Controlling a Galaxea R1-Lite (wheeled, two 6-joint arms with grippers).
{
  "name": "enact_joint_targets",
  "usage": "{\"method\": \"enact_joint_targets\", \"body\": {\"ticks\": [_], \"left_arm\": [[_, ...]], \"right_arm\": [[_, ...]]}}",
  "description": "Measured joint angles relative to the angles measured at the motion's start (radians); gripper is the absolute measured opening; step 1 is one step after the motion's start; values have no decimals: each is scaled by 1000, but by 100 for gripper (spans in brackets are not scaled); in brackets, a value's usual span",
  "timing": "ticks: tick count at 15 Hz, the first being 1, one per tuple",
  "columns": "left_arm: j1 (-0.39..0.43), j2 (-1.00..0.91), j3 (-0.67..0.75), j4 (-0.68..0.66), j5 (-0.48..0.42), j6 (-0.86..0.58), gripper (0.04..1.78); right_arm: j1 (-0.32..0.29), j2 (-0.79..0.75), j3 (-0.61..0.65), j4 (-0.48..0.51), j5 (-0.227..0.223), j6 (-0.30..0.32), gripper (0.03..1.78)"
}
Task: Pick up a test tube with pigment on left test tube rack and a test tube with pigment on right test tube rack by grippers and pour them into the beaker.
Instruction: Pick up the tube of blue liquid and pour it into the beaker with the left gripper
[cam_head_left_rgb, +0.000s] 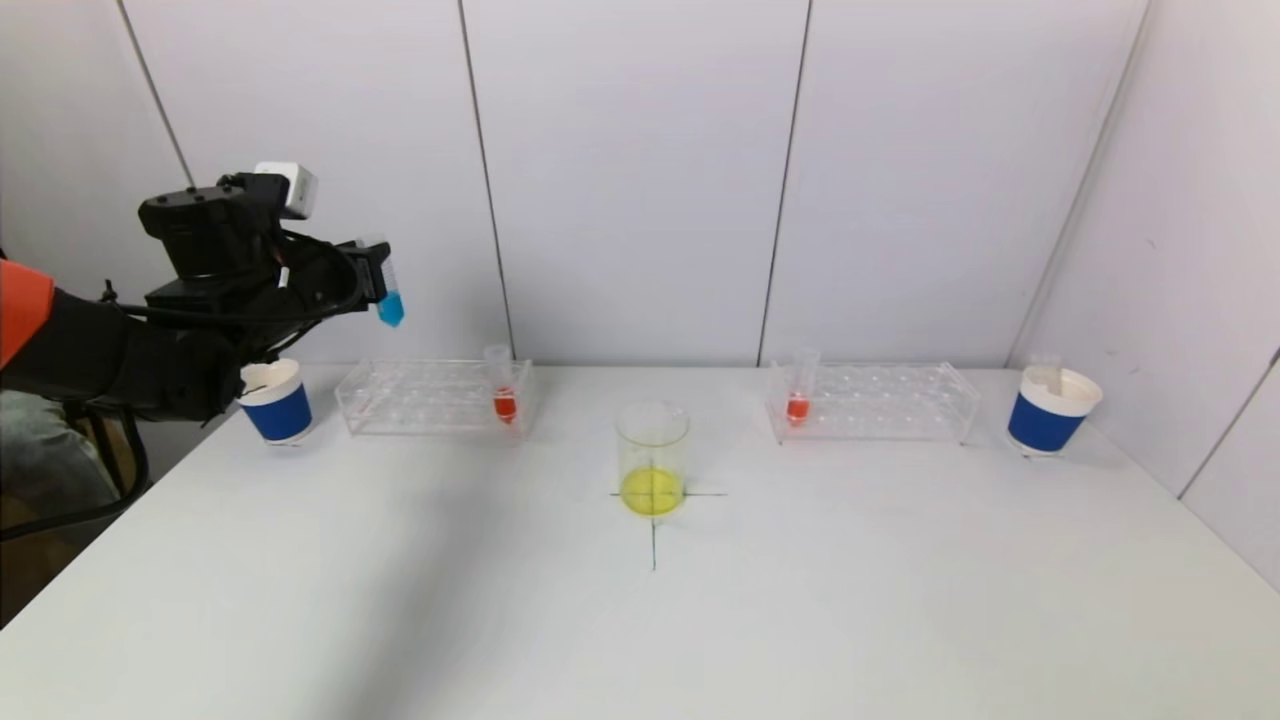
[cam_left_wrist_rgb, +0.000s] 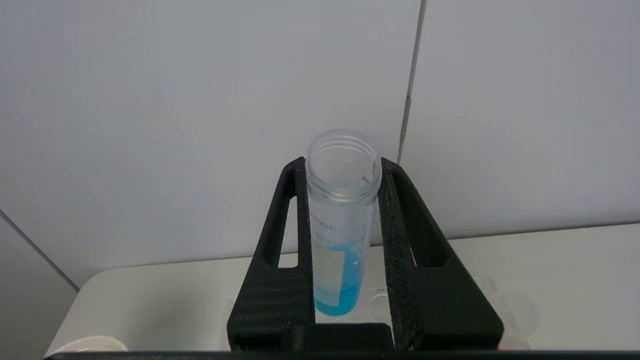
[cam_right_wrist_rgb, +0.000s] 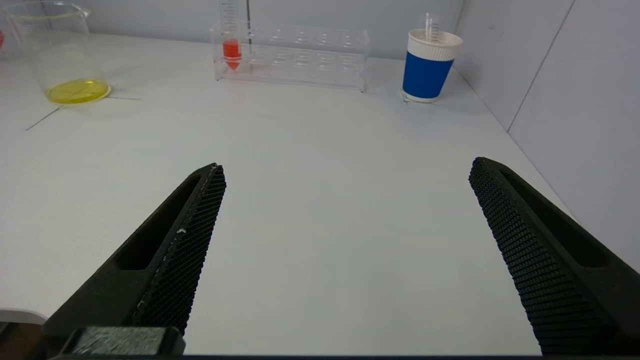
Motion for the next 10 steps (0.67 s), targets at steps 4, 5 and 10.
{"method": "enact_joint_targets", "body": {"ticks": [4,5,10], "left_arm": [[-66,-53,-107,122,-2,57,42],[-88,-65,-131,152,-3,66,42],[-206,-88,-251,256,-2,71,42]], "right_arm": [[0,0,0,0,0,0,177],[0,0,0,0,0,0,177],[0,0,0,0,0,0,177]]}}
